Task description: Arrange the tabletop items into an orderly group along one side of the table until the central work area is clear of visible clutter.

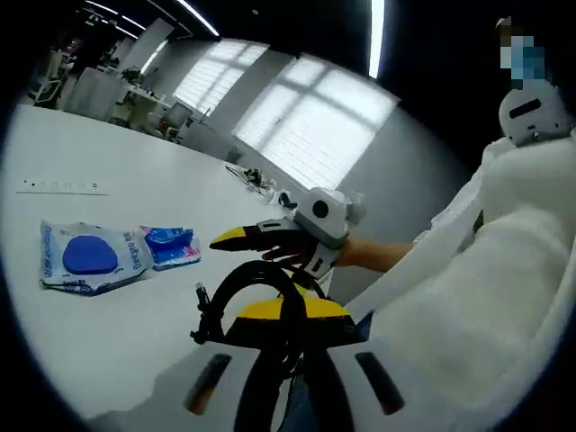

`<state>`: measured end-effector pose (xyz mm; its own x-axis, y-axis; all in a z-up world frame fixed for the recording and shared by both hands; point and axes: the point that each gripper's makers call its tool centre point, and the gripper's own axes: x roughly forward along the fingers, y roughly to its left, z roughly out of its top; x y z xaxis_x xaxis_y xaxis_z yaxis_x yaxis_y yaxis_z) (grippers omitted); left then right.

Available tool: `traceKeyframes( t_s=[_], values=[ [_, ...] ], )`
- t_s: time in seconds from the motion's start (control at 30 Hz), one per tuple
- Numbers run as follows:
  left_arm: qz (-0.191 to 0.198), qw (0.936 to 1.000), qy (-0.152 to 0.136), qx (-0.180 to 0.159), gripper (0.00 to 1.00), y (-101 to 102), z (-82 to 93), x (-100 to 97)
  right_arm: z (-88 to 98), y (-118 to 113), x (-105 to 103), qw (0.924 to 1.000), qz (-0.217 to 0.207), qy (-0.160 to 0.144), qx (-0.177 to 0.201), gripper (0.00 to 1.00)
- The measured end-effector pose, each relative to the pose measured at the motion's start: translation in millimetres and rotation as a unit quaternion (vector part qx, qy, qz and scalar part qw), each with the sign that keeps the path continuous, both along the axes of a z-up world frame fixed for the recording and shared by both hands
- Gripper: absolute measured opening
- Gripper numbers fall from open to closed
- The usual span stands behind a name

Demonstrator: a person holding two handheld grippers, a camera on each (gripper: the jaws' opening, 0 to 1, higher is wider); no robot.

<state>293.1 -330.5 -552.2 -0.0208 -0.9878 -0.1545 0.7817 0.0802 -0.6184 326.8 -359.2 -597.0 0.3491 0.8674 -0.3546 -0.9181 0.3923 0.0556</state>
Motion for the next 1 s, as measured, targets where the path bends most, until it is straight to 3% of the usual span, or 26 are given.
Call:
traceKeyframes(
  t_s=[0.13,0.27,0.33,0.43,0.53,0.57,0.6,0.63,0.7,0.8,0.9,0.93,1.0],
  values=[
    [-0.021,0.9997,0.004,-0.013,0.02,-2.0,4.5,-5.6,13.2,18.2,-11.5,0.9981,0.054,-0.023,0.019,0.5],
    [-0.037,0.9992,0.009,-0.014,0.02,-5.7,2.9,-10.1,11.2,22.8,-15.0,0.9971,0.064,-0.008,0.04,0.36],
    [-0.039,0.9991,0.008,-0.014,0.02,-6.2,3.0,-11.2,11.4,23.4,-17.6,0.9967,0.069,-0.008,0.041,0.22],
    [-0.028,0.9994,0.01,-0.018,0.03,-6.4,2.8,-7.5,8.6,20.9,-16.9,0.9974,0.061,-0.002,0.04,0.16],
    [0.017,0.9996,0.013,-0.021,0.04,-4.2,1.4,8.8,-2.4,13.7,-19.8,0.9979,0.049,0.036,0.02,0.06],
    [0.049,0.9974,0.003,-0.053,0.02,-5.1,10.7,23.6,-2.6,13.4,-19.6,0.9979,0.046,0.039,0.021,0.03],
    [0.056,0.9979,0.01,-0.031,0.0,0.7,2.6,25.6,-3.6,12.1,-22.2,0.997,0.039,0.062,0.026,0.02],
    [0.077,0.9961,-0.002,-0.042,0.0,2.9,5.9,36.3,-1.9,12.0,-23.4,0.9944,0.026,0.093,0.042,0.02],
    [0.105,0.9934,0.003,-0.045,0.0,9.0,6.7,47.2,4.7,12.9,-25.2,0.9859,0.007,0.147,0.08,0.02],
    [0.113,0.9926,0.005,-0.045,0.0,14.7,7.6,50.2,13.7,10.9,-21.4,0.9732,-0.022,0.187,0.131,0.01],
    [0.158,0.9871,-0.018,-0.021,0.3,22.1,-0.7,64.0,17.7,4.6,-9.8,0.9598,-0.061,0.216,0.168,0.01],
    [0.172,0.9849,-0.013,-0.013,0.46,24.6,-5.5,66.6,19.7,3.1,-7.3,0.9564,-0.069,0.222,0.176,0.01],
    [0.188,0.9821,-0.008,-0.015,0.71,26.6,-11.0,68.6,27.5,0.2,-2.2,0.9485,-0.083,0.232,0.199,0.01]
  ],
)
